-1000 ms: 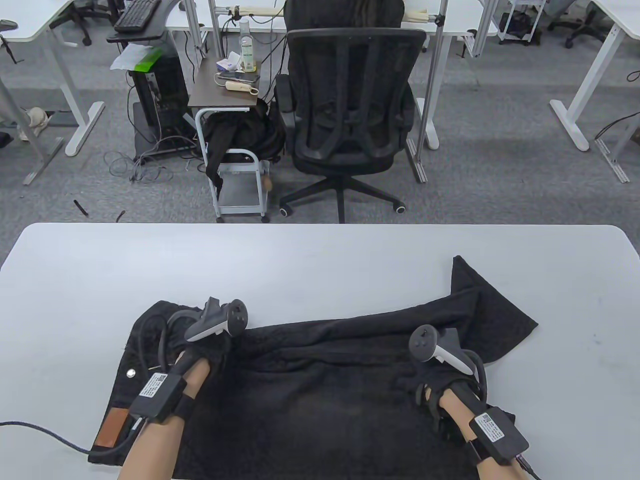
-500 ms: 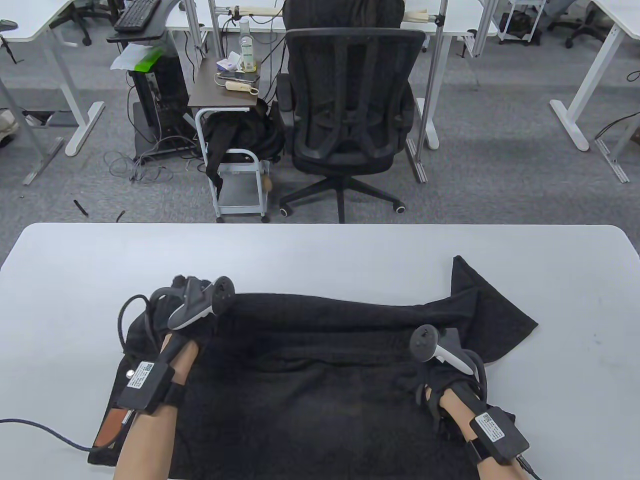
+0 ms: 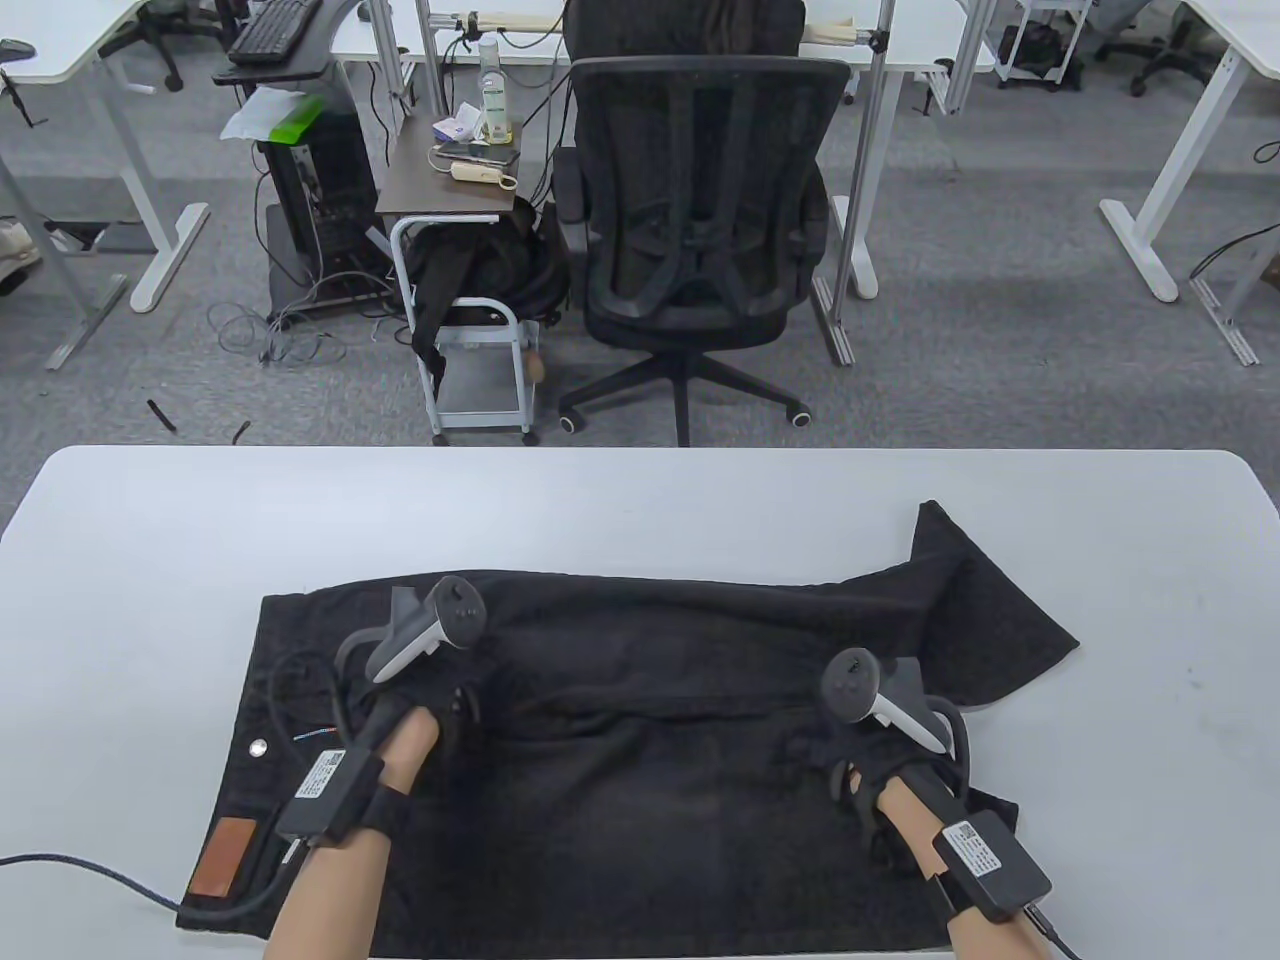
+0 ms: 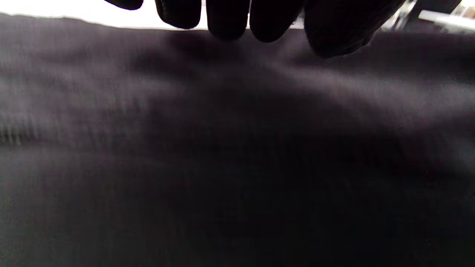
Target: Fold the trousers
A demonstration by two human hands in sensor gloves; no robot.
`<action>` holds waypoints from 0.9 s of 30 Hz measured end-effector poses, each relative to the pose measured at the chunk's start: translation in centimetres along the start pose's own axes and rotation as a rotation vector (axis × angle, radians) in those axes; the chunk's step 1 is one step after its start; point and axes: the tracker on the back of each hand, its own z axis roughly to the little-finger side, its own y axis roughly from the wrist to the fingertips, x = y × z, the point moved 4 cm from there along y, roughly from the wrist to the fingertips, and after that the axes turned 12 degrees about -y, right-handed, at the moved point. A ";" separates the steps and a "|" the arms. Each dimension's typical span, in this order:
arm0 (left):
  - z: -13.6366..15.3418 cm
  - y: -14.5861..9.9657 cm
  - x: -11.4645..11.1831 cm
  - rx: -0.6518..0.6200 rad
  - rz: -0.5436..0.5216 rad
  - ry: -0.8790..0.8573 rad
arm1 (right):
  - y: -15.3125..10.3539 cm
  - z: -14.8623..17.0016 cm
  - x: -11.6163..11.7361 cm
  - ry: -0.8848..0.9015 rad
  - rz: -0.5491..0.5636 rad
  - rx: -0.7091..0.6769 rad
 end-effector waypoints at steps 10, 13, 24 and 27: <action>2.1 1.6 -1.2 0.109 0.026 -0.053 | -0.3 2.6 -1.4 -0.044 0.110 0.110; 3.1 2.5 -0.8 0.112 -0.019 -0.070 | -0.7 5.1 -1.4 0.020 0.079 0.175; 1.5 0.9 -0.6 -0.013 -0.055 -0.177 | -0.6 8.0 -0.7 0.228 0.011 0.180; 1.3 0.5 -1.6 0.015 0.011 -0.147 | -0.5 8.4 -0.6 0.222 -0.004 0.188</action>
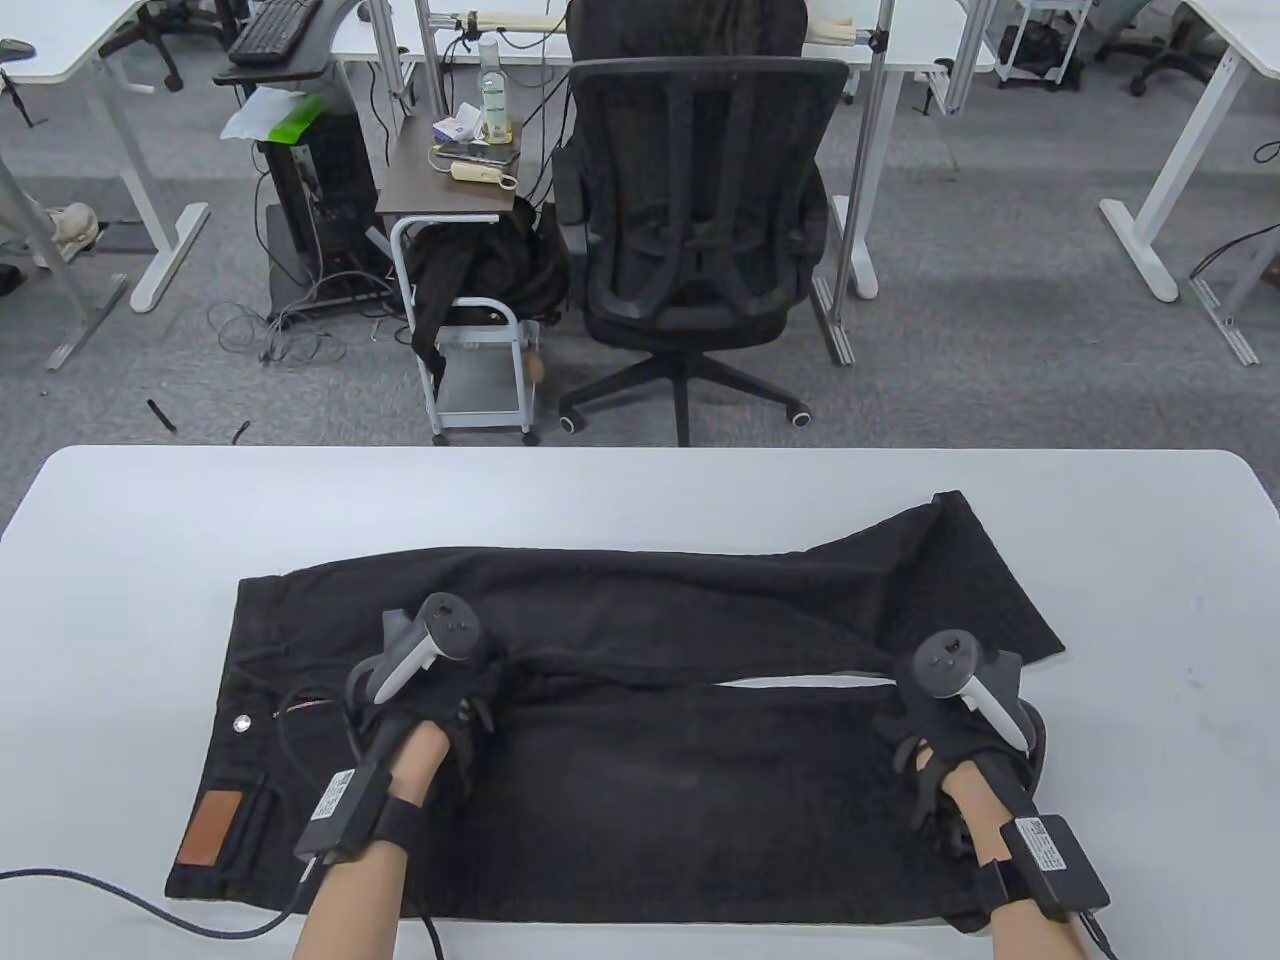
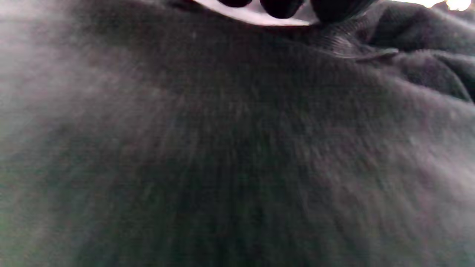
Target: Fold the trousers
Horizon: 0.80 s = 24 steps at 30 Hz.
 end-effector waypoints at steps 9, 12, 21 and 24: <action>1.1 -0.4 0.1 0.027 -0.001 -0.040 | 1.1 2.9 -0.5 0.196 0.071 -0.001; 1.1 -0.3 0.1 0.036 -0.031 0.005 | 1.9 3.2 1.1 0.215 -0.009 0.044; 1.7 0.8 0.2 0.098 -0.069 0.057 | -0.5 2.3 -1.1 -0.069 -0.063 0.141; 1.8 0.8 0.2 0.086 -0.077 0.050 | -0.3 2.8 0.0 -0.059 -0.130 0.126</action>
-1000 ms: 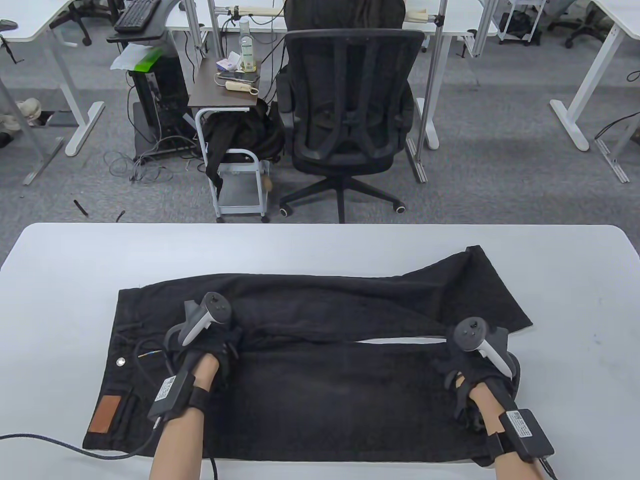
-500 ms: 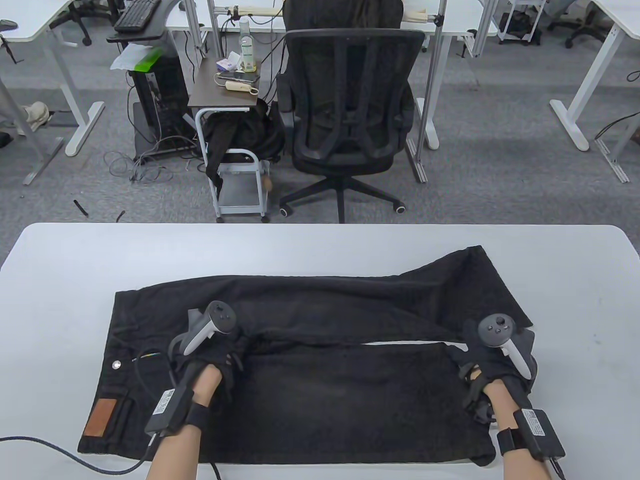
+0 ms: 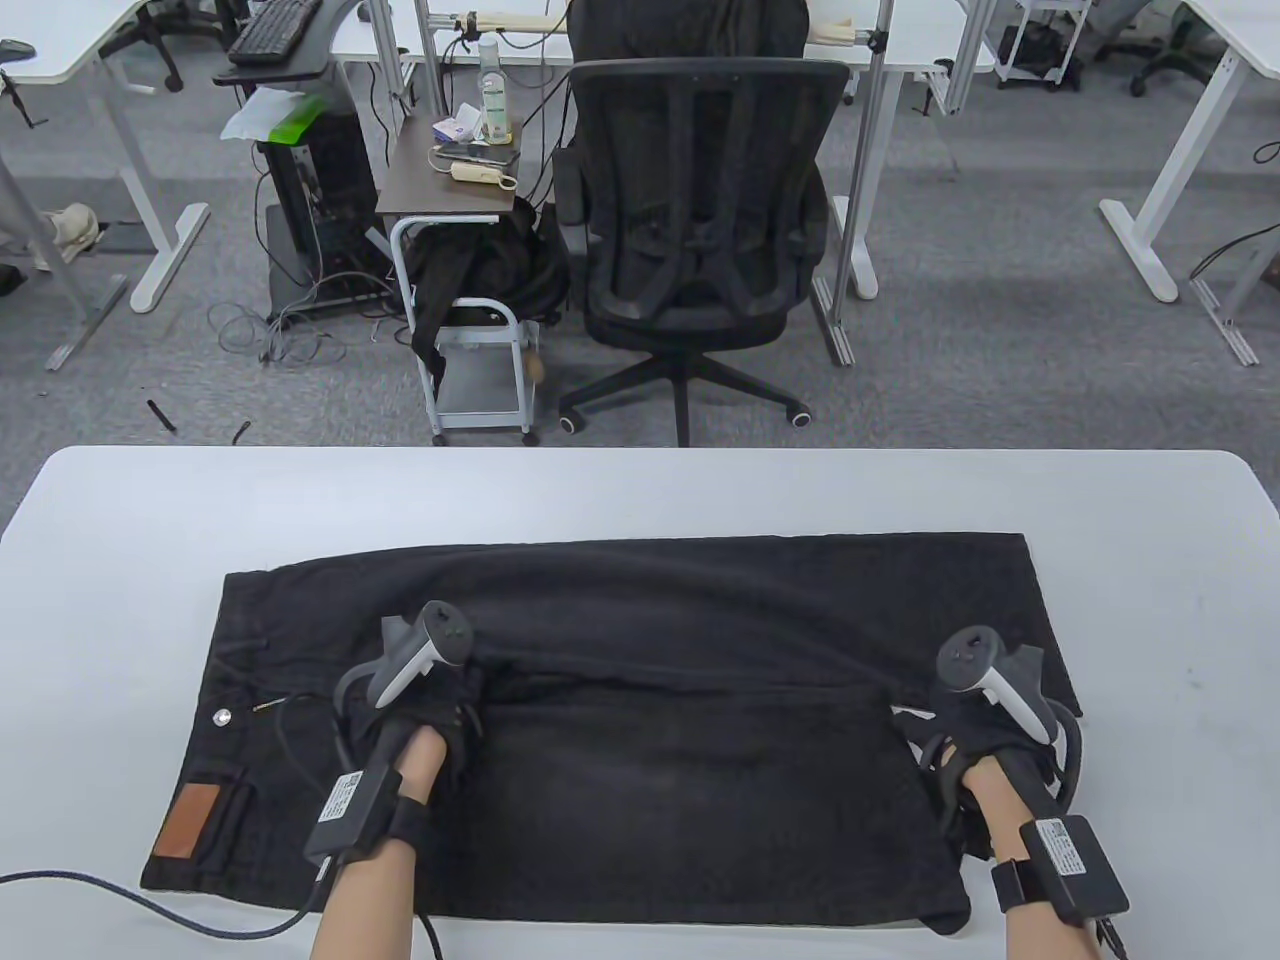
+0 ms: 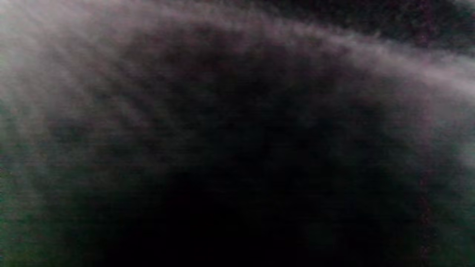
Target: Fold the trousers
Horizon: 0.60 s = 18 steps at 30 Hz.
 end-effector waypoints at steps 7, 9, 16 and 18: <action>0.3 0.4 0.5 -0.001 -0.017 -0.014 | 1.7 0.5 0.2 0.090 0.129 0.009; 0.4 0.2 0.8 -0.005 -0.027 -0.030 | 1.0 -0.1 -0.7 0.065 0.205 -0.020; -1.1 -3.4 1.9 -0.079 -0.012 -0.072 | -1.9 -2.1 -2.2 -0.074 0.092 -0.058; -1.7 -4.3 1.6 -0.100 0.003 -0.102 | -2.4 -2.4 -1.5 -0.143 0.012 -0.051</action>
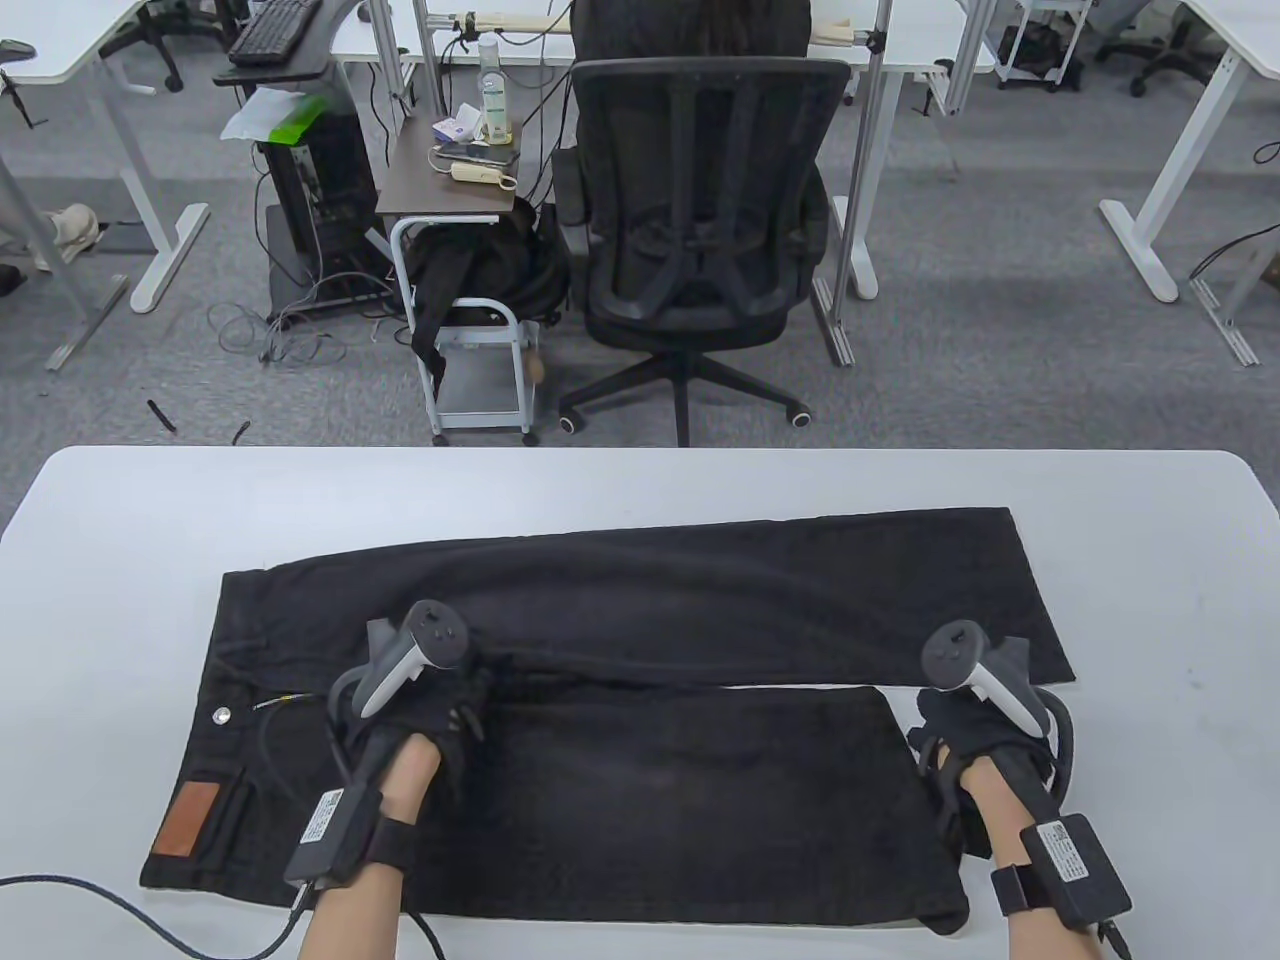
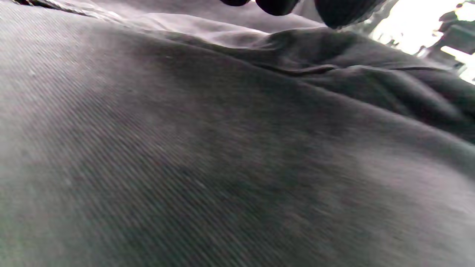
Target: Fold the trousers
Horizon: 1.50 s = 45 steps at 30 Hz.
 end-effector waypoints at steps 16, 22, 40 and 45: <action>1.4 -0.8 -3.2 0.100 0.065 0.017 | -0.9 -0.7 -1.5 -0.083 0.104 -0.019; 1.5 -0.9 -3.2 0.091 0.064 0.013 | -2.5 5.8 -6.3 -0.050 0.301 0.192; 1.5 -0.8 -3.4 0.082 0.074 0.006 | 0.2 9.5 3.6 0.135 -0.028 0.168; 1.5 -0.7 -3.4 0.081 0.078 0.000 | -1.0 11.5 3.2 -0.048 -0.176 0.385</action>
